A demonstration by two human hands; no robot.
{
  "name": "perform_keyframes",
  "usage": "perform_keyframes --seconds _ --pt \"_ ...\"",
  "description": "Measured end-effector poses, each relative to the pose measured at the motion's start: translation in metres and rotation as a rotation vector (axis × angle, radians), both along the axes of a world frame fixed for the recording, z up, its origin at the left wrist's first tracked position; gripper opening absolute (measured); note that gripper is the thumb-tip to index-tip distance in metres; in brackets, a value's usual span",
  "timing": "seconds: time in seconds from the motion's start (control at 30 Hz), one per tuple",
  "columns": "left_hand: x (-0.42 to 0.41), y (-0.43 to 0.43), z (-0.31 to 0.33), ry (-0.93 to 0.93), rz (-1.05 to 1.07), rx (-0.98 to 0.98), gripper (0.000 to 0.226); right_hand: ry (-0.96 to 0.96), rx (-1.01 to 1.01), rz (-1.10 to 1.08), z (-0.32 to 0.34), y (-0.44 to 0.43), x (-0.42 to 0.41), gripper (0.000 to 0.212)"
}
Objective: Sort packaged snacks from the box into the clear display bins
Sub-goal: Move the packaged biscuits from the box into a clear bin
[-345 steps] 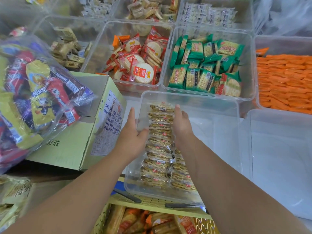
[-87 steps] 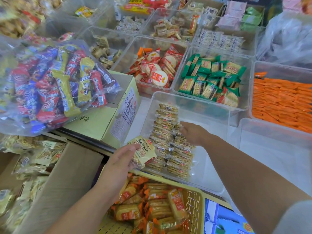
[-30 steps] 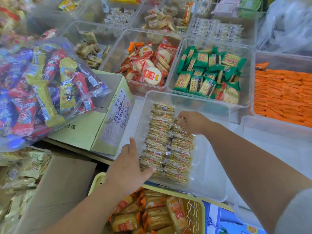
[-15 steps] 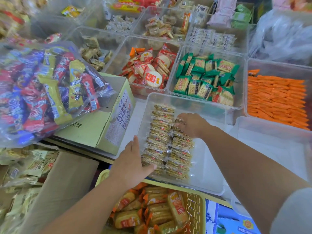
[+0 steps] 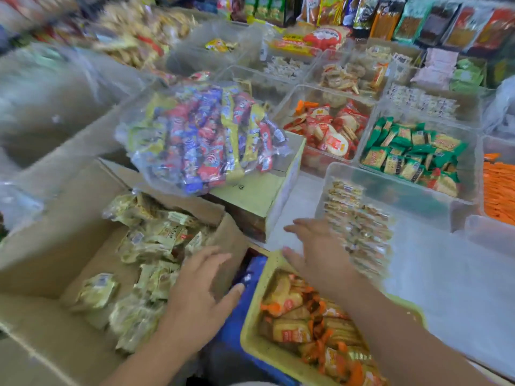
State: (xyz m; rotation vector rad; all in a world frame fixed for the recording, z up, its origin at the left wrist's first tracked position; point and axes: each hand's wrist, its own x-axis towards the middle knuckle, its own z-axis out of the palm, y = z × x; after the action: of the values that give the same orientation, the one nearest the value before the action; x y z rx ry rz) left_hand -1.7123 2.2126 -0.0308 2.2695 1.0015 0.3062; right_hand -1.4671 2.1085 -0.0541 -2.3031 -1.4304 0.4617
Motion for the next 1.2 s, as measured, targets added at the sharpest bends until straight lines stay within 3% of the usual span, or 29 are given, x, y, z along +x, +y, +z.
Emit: perform_keyframes --seconds 0.2,0.3,0.4,0.6,0.77,0.97,1.1,1.2 --pt "-0.12 0.069 -0.004 0.078 0.114 0.01 0.048 0.003 0.127 0.258 0.017 0.07 -0.161 0.043" --pt "-0.17 0.117 -0.014 0.239 0.121 -0.081 0.053 -0.006 -0.007 0.318 0.015 0.101 -0.213 0.055" --pt "-0.205 0.173 -0.024 0.414 0.1 -0.171 0.06 -0.141 -0.202 0.312 0.004 0.118 -0.243 0.061" --pt "-0.193 0.27 -0.061 0.774 -0.151 -0.18 0.079 -0.295 -0.325 0.137 -0.002 0.124 -0.258 0.058" --pt "-0.173 0.289 -0.095 1.047 -0.346 -0.252 0.078 -0.353 -0.398 0.123 0.003 0.129 -0.262 0.062" --pt "-0.171 0.283 -0.119 1.097 -0.424 -0.23 0.083 -0.368 -0.446 0.112 0.002 0.13 -0.262 0.058" --pt "-0.166 0.284 -0.118 1.211 -0.577 -0.154 0.056 -0.363 -0.443 0.104 0.003 0.128 -0.263 0.054" --pt "-0.152 0.296 -0.105 1.089 -0.612 0.009 0.043 -0.361 -0.43 0.101 0.003 0.13 -0.263 0.049"
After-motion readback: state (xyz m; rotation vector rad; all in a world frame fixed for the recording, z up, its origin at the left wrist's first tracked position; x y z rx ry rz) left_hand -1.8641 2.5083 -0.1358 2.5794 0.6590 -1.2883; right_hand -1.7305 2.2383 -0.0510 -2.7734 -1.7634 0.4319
